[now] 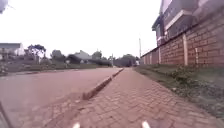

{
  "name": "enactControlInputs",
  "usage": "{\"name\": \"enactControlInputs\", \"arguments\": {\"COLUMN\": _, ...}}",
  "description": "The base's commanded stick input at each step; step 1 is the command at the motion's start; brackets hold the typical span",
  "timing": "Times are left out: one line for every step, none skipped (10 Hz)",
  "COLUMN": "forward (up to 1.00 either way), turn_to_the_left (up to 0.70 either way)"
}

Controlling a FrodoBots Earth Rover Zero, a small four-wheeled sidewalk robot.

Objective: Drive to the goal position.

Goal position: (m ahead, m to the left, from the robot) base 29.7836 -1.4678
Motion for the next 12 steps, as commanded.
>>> {"name": "enactControlInputs", "arguments": {"forward": 0.5, "turn_to_the_left": -0.5}}
{"name": "enactControlInputs", "arguments": {"forward": 0.5, "turn_to_the_left": -0.5}}
{"name": "enactControlInputs", "arguments": {"forward": 0.5, "turn_to_the_left": -0.5}}
{"name": "enactControlInputs", "arguments": {"forward": 0.5, "turn_to_the_left": -0.5}}
{"name": "enactControlInputs", "arguments": {"forward": 0.5, "turn_to_the_left": -0.5}}
{"name": "enactControlInputs", "arguments": {"forward": 0.5, "turn_to_the_left": -0.5}}
{"name": "enactControlInputs", "arguments": {"forward": 0.5, "turn_to_the_left": -0.49}}
{"name": "enactControlInputs", "arguments": {"forward": 0.5, "turn_to_the_left": -0.5}}
{"name": "enactControlInputs", "arguments": {"forward": 0.5, "turn_to_the_left": -0.4}}
{"name": "enactControlInputs", "arguments": {"forward": 0.5, "turn_to_the_left": -0.18}}
{"name": "enactControlInputs", "arguments": {"forward": 0.5, "turn_to_the_left": 0.0}}
{"name": "enactControlInputs", "arguments": {"forward": 0.5, "turn_to_the_left": 0.0}}
